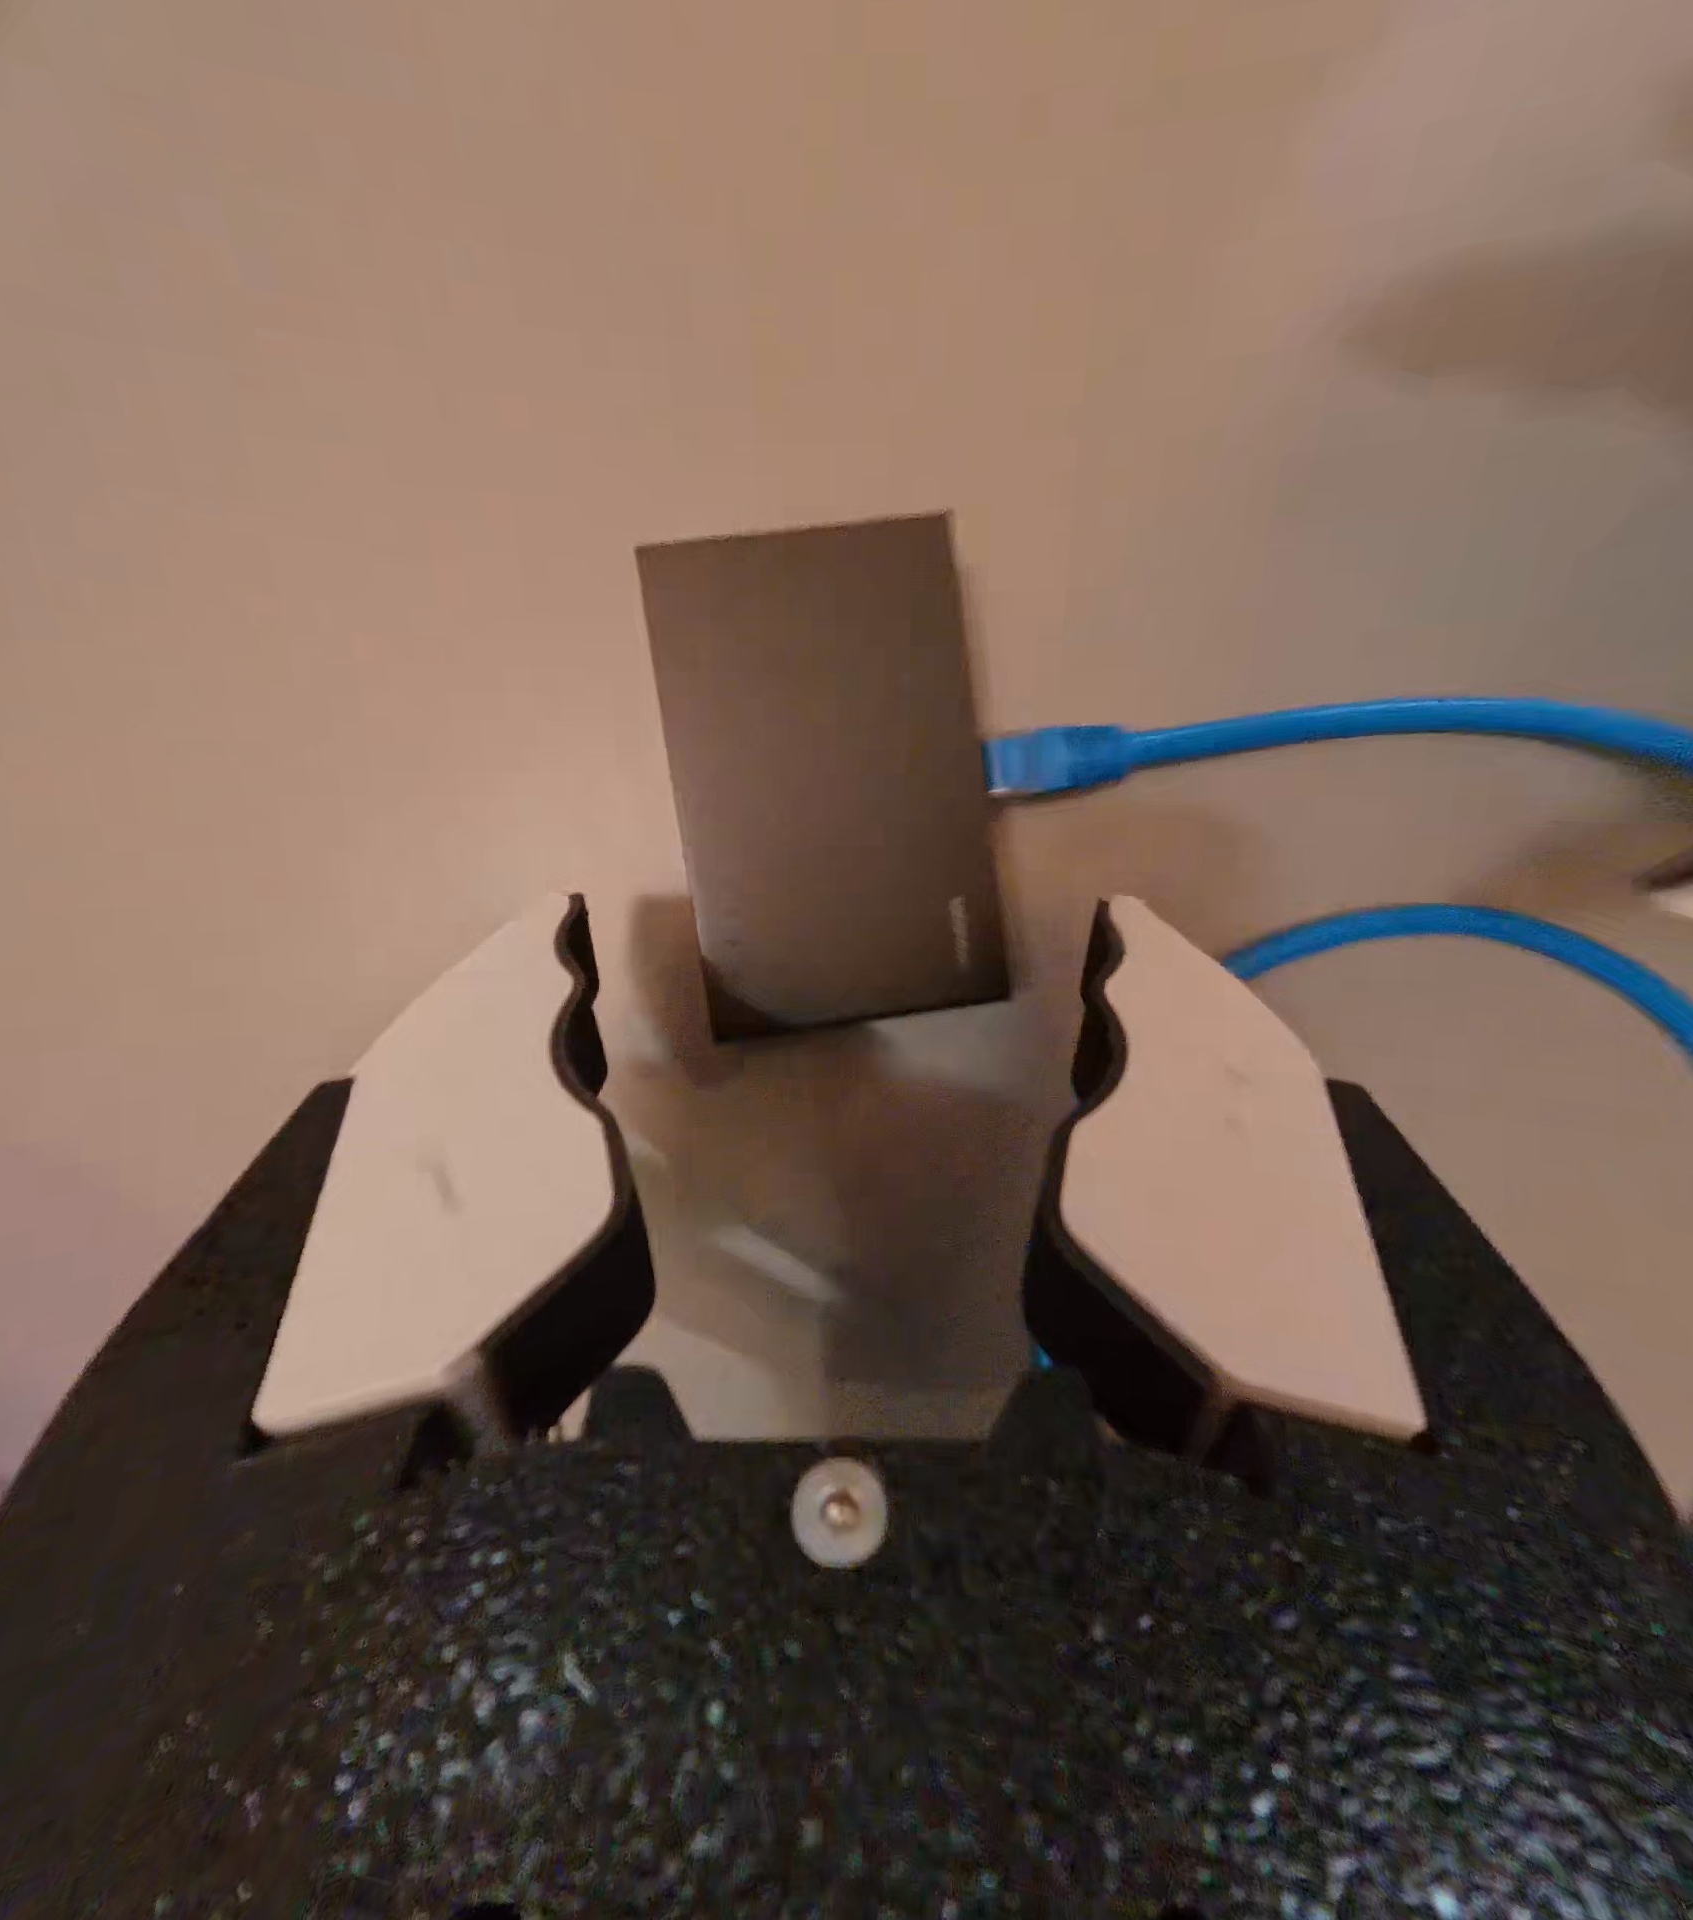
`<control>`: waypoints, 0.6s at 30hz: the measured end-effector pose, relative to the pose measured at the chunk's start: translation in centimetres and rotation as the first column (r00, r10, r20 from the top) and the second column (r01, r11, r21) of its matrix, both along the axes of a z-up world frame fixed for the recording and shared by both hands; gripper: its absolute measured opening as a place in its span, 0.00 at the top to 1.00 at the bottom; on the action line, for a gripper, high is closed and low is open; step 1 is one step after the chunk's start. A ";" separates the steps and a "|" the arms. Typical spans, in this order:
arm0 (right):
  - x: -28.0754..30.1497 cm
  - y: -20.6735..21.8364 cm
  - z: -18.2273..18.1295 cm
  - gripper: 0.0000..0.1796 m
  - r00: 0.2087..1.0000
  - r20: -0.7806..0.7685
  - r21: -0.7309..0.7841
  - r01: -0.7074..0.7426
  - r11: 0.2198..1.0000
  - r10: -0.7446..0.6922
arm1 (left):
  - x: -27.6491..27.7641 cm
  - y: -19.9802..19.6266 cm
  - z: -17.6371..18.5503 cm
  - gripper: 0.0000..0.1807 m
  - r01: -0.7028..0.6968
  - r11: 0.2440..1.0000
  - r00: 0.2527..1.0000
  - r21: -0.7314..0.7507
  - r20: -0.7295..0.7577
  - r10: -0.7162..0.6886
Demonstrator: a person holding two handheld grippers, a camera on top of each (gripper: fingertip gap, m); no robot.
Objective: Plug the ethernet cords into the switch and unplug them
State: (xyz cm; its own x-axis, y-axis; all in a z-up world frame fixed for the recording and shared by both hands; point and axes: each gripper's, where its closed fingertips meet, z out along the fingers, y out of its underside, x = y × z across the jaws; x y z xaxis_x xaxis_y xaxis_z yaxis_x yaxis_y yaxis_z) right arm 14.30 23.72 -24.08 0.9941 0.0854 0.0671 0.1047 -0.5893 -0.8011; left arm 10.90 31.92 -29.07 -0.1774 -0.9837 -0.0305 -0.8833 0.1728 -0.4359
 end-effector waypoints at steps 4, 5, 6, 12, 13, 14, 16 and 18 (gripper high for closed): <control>1.1 -0.7 1.3 0.43 1.000 0.014 0.068 0.017 0.998 -0.018 | 1.1 0.0 -0.9 0.66 -0.024 0.998 1.000 0.054 0.018 0.023; 1.4 -0.9 1.7 0.43 1.000 0.018 0.085 0.023 0.996 -0.024 | 1.2 0.1 -0.8 0.66 -0.018 0.997 0.999 0.073 0.030 0.016; 1.7 -1.0 2.0 0.43 0.999 0.021 0.105 0.026 0.994 -0.028 | 1.1 0.3 -0.6 0.66 -0.016 0.996 0.999 0.091 0.041 0.012; 2.7 -1.4 5.0 0.43 0.994 -0.110 0.288 0.041 0.957 -0.010 | 1.4 -1.5 4.8 0.67 -0.042 0.994 0.956 -0.101 0.285 0.070; 2.7 -1.4 5.7 0.43 0.989 -0.150 0.313 0.045 0.949 0.003 | 1.5 -2.0 6.0 0.67 -0.034 0.991 0.941 -0.132 0.331 0.077; 2.9 -1.5 6.6 0.43 0.979 -0.202 0.344 0.066 0.937 0.005 | 1.5 -2.6 7.2 0.67 -0.019 0.988 0.926 -0.150 0.369 0.074; 3.0 -1.6 8.1 0.47 0.939 -0.341 0.404 0.112 0.908 0.036 | 1.5 -3.8 9.0 0.67 0.006 0.993 0.906 -0.120 0.420 0.045; 2.5 -1.4 8.1 0.53 0.888 -0.451 0.405 0.117 0.907 0.087 | 1.5 -5.2 10.0 0.67 0.038 0.999 0.901 -0.018 0.434 -0.026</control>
State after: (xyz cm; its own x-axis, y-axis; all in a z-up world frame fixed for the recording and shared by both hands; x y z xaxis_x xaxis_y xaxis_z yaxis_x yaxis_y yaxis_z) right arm 16.76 22.30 -15.94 0.9229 0.1363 -0.3601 -0.3313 -0.1953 -0.9231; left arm 12.39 26.74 -19.03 -0.1839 -0.9791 -0.0866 -0.6003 0.1817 -0.7789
